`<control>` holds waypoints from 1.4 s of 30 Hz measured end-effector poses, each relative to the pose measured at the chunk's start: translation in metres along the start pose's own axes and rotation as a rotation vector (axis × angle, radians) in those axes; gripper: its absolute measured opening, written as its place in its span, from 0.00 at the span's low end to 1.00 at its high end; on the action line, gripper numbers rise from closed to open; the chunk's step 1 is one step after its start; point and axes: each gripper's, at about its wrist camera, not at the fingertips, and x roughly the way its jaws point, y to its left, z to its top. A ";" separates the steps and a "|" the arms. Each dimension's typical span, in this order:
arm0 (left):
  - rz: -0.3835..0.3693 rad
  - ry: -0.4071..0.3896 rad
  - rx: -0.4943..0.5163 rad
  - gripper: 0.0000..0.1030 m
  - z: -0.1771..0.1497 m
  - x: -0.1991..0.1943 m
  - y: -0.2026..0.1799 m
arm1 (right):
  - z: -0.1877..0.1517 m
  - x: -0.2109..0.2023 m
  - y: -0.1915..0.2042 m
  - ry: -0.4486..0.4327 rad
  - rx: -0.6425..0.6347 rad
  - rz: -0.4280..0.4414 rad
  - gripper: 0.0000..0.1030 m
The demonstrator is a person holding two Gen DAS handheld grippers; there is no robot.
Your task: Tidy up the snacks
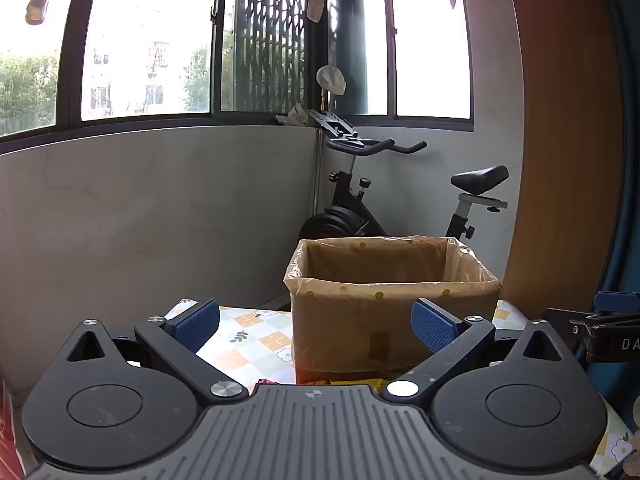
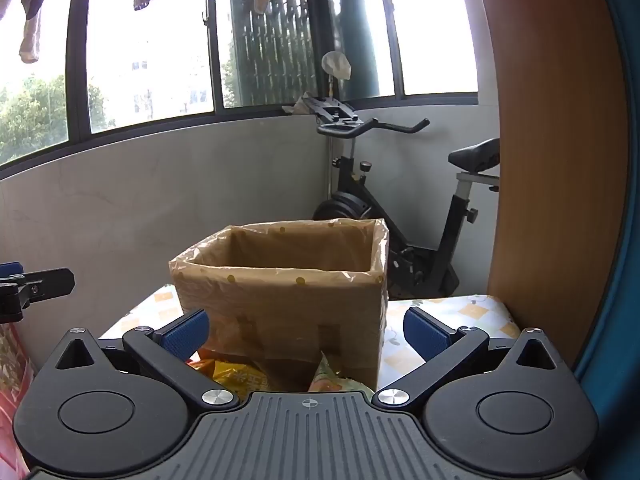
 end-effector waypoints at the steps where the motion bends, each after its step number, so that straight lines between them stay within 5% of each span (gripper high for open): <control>1: 0.000 0.001 -0.004 1.00 0.000 0.001 0.001 | 0.000 0.000 0.000 -0.001 0.001 0.001 1.00; 42: -0.012 0.006 0.000 1.00 -0.004 0.007 0.001 | -0.002 0.004 0.000 -0.007 -0.002 -0.002 1.00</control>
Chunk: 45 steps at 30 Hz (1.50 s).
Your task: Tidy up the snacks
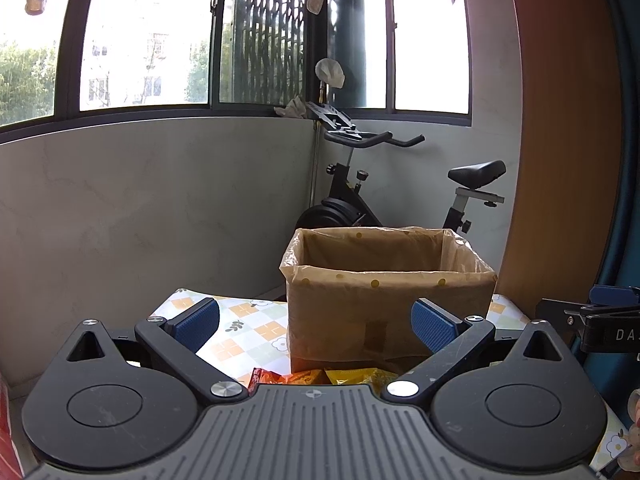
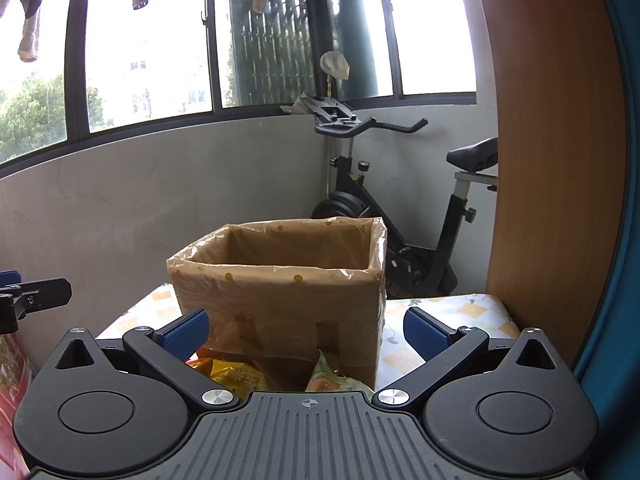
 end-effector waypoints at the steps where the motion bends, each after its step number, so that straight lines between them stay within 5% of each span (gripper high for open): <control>1: 0.000 0.000 0.000 1.00 0.000 0.000 0.000 | 0.000 -0.001 0.000 -0.001 0.000 0.001 1.00; 45: 0.004 0.017 -0.013 1.00 -0.003 0.004 0.000 | -0.003 0.001 0.000 0.000 -0.004 -0.004 1.00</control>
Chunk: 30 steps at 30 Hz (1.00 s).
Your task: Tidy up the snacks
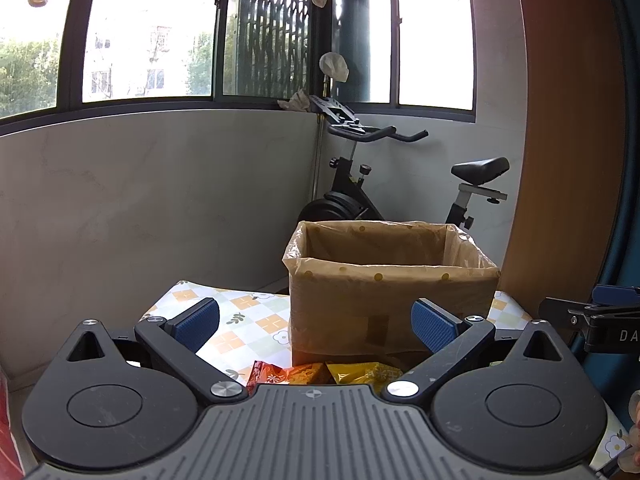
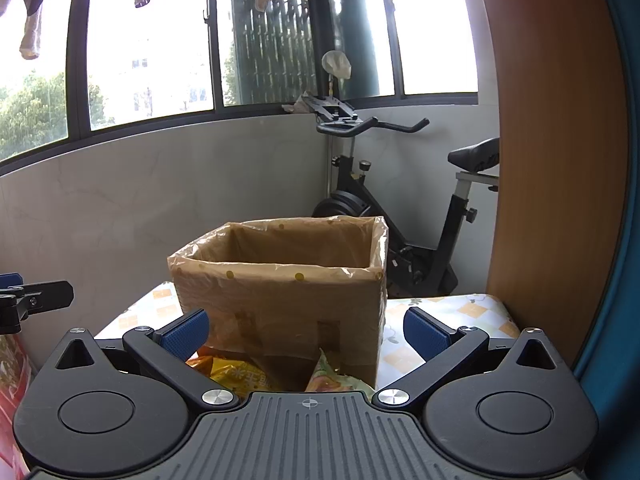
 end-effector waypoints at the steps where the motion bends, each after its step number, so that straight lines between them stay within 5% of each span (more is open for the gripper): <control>1: 0.000 0.001 -0.001 1.00 0.000 0.000 0.000 | 0.000 0.000 0.000 0.000 0.000 -0.002 1.00; 13: 0.066 -0.030 0.036 1.00 -0.018 0.010 0.008 | -0.020 0.012 -0.012 -0.036 0.029 -0.004 1.00; 18: 0.041 0.059 -0.036 1.00 -0.040 0.028 0.035 | -0.052 0.027 -0.011 -0.064 0.029 -0.085 1.00; 25: 0.050 0.170 -0.080 0.98 -0.078 0.054 0.050 | -0.090 0.058 -0.009 0.033 0.065 -0.001 1.00; 30: -0.011 0.244 -0.100 0.92 -0.107 0.070 0.050 | -0.108 0.064 0.001 0.003 -0.003 -0.027 1.00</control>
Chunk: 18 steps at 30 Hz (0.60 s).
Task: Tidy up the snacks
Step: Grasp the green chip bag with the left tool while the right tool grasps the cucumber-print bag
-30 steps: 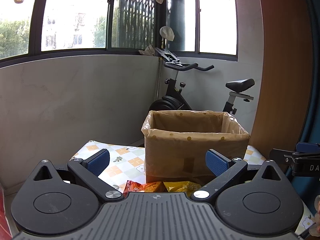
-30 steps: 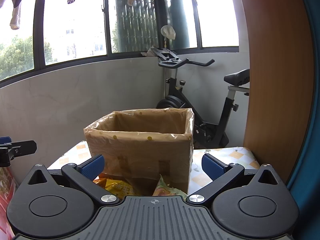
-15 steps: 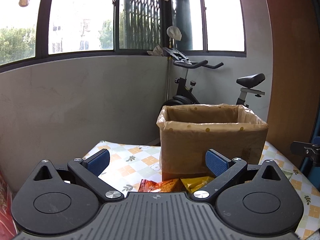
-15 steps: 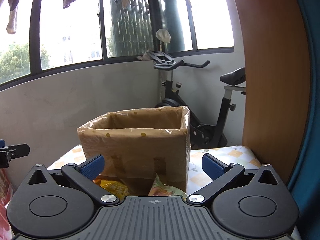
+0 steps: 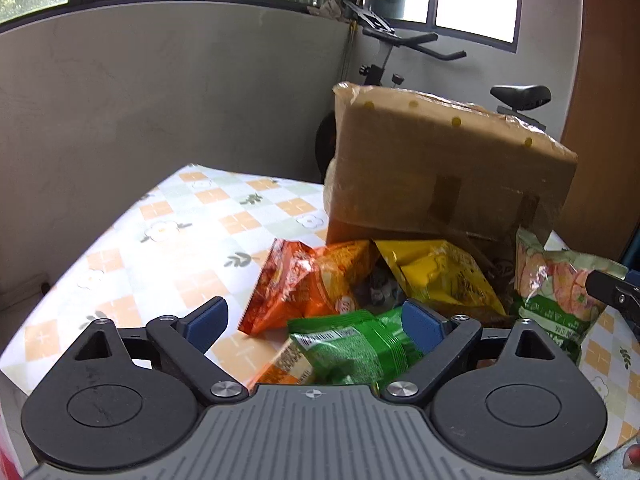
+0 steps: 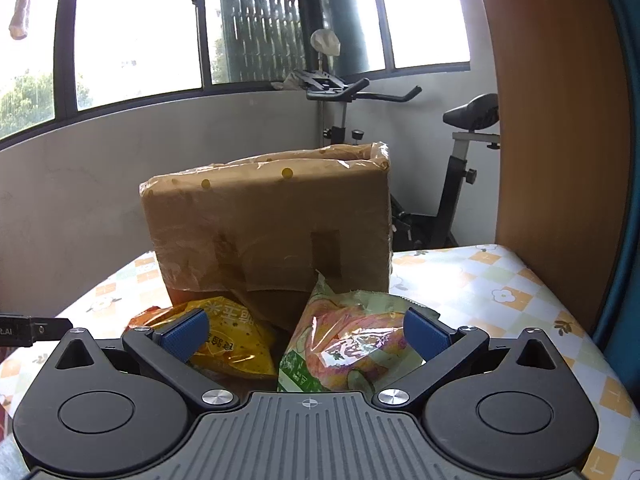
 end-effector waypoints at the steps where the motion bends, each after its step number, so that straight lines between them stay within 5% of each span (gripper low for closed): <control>1: -0.016 0.013 -0.002 0.92 -0.005 0.005 -0.001 | -0.004 0.000 0.002 -0.010 -0.016 -0.007 1.00; 11: -0.031 0.082 0.065 0.85 -0.028 0.038 -0.023 | -0.029 0.003 -0.002 -0.061 -0.034 -0.052 1.00; 18: -0.020 0.055 0.068 0.83 -0.033 0.041 -0.027 | -0.036 0.009 -0.001 -0.059 -0.035 -0.053 1.00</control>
